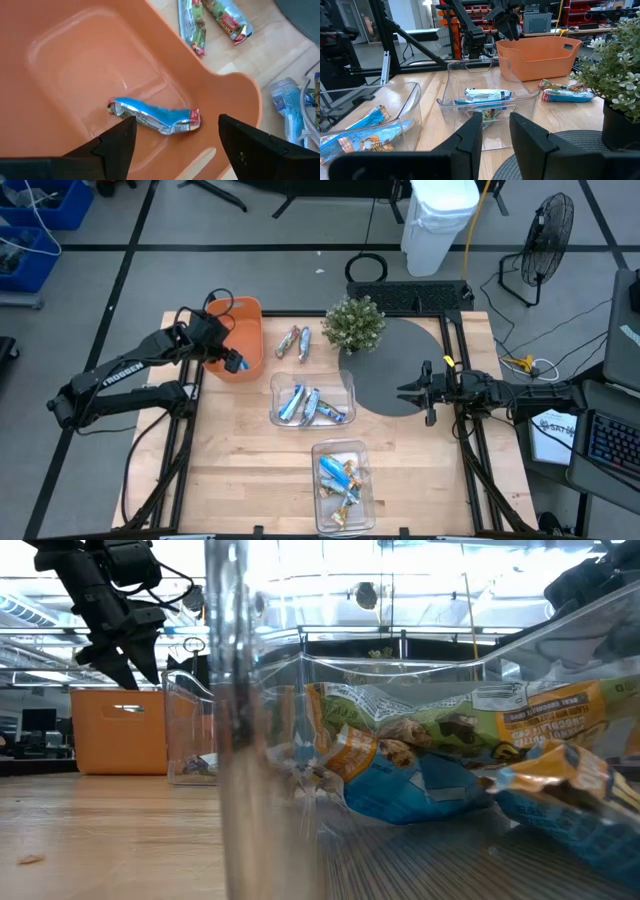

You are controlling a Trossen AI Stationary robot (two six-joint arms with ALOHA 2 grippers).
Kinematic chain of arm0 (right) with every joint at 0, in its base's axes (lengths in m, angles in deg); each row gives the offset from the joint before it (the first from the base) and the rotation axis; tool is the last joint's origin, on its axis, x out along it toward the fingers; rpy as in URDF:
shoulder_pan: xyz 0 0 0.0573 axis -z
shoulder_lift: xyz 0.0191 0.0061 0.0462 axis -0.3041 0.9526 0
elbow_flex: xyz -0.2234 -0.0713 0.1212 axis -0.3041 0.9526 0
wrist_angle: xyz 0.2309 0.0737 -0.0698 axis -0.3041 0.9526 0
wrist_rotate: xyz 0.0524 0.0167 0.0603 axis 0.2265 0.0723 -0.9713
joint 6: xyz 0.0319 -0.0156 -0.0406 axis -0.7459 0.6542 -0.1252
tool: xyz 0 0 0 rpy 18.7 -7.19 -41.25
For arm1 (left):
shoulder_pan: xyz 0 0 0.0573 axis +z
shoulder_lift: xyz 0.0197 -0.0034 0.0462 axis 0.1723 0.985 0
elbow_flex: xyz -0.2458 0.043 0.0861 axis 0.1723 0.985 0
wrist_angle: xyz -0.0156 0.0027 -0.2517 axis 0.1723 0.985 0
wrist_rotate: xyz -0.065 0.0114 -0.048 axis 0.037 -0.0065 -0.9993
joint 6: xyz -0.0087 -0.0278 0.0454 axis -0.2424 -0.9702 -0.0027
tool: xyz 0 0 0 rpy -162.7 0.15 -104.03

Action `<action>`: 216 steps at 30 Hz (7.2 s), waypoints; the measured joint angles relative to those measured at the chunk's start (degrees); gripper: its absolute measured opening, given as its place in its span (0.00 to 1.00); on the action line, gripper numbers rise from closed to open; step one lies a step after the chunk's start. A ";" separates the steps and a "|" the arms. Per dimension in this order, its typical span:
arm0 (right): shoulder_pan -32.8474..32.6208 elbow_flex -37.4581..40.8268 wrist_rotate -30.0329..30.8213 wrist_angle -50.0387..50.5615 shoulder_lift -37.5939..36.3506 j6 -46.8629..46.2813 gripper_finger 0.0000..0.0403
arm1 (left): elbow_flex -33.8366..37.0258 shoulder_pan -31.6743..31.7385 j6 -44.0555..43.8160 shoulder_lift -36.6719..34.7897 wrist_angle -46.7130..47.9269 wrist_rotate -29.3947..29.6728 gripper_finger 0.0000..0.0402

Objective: Pick and place Granola Bars by type
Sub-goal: Put the red granola bar into the orange bin

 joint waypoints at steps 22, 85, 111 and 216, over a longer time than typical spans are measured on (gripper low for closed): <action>0.00 0.00 0.00 -0.01 0.01 0.00 0.22 | -0.02 -0.02 8.58 0.02 -11.04 -5.43 0.68; 0.00 0.02 0.00 0.01 0.01 0.00 0.22 | -18.05 -14.29 11.50 39.86 -20.64 -2.98 0.50; 0.00 0.00 0.00 0.00 -0.01 0.00 0.22 | -26.03 -10.47 4.21 55.93 -12.30 16.39 0.53; -0.02 0.00 0.00 0.01 0.36 0.00 0.22 | 15.09 -45.64 26.79 4.91 -59.56 29.45 0.05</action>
